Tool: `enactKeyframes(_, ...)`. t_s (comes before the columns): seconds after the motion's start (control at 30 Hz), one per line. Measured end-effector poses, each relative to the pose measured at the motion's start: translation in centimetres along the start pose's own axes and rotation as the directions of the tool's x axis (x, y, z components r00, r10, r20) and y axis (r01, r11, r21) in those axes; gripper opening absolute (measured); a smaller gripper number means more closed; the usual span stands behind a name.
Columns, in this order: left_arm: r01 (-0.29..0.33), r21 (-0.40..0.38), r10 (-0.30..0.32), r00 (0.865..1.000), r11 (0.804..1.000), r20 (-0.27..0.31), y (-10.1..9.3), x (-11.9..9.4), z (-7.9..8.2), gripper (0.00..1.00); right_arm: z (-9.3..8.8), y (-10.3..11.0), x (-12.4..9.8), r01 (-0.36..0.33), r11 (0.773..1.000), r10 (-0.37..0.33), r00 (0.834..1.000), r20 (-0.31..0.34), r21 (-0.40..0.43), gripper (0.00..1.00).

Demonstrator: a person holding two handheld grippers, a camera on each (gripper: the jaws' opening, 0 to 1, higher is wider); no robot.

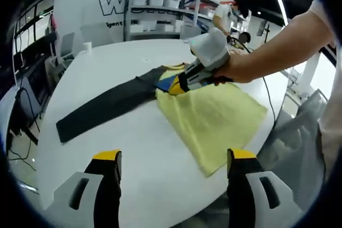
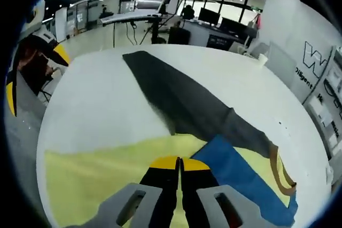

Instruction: Fold the garment on the visible template until the final outline fits inside the template.

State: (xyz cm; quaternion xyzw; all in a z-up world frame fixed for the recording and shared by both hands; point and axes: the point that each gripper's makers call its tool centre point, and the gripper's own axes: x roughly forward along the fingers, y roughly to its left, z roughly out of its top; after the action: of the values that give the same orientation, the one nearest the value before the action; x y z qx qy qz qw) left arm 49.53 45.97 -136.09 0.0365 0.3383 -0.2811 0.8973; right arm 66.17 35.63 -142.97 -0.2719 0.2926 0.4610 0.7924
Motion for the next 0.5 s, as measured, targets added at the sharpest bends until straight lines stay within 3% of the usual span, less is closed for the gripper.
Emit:
enactKeyframes(0.2, 0.004, -0.002, -0.004, 1.000, 1.000, -0.005, -0.1, 0.4, 0.0, 0.84, -0.3, -1.7, -1.6, 0.030, 0.998, -0.033, 0.998, 0.044, 0.058, 0.00)
enactKeyframes(0.33, 0.013, 0.005, -0.012, 1.000, 1.000, -0.003, -0.5, 0.9, 0.3, 0.85, -2.2, -4.5, -3.7, 0.093, 0.985, -0.103, 0.993, 0.062, 0.146, 0.00)
enactKeyframes(0.5, 0.023, 0.012, -0.023, 1.000, 1.000, -0.005, -0.8, 1.3, 0.6, 0.85, -5.8, -8.3, -6.4, 0.186, 0.956, -0.199, 0.980, 0.033, 0.227, 0.00)
